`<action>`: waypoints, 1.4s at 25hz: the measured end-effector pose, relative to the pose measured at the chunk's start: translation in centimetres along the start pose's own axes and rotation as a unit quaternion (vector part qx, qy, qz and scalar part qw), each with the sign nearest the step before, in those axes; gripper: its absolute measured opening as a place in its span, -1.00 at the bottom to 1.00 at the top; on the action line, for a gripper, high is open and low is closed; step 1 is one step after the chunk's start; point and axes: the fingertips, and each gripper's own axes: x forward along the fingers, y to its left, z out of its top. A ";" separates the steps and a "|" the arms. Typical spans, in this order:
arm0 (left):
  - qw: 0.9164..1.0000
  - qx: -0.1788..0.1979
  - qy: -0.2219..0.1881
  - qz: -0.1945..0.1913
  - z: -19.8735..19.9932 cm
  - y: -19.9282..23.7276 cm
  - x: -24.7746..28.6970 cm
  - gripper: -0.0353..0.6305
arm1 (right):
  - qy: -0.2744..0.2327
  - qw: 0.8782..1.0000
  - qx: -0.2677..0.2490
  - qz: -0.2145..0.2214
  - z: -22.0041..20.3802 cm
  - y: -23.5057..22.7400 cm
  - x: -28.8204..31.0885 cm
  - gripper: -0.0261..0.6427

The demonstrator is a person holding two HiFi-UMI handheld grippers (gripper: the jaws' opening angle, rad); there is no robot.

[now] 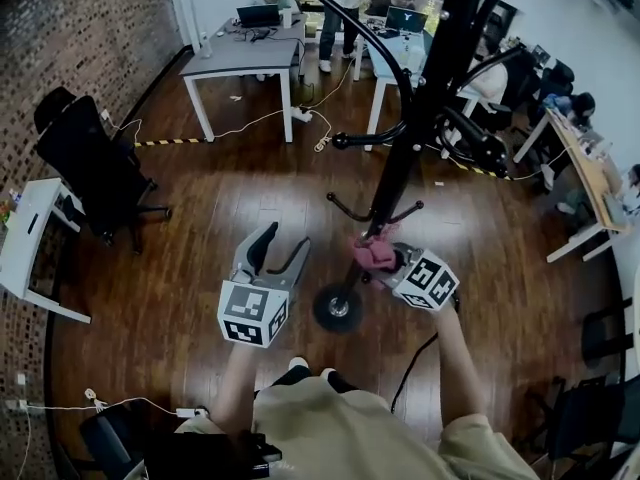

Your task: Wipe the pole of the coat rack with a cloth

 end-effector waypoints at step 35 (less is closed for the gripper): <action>0.915 0.028 -0.016 -0.403 1.2 7.5 9.7 -0.18 | 0.181 0.728 -0.100 -0.654 16.0 -9.8 -8.3 -0.76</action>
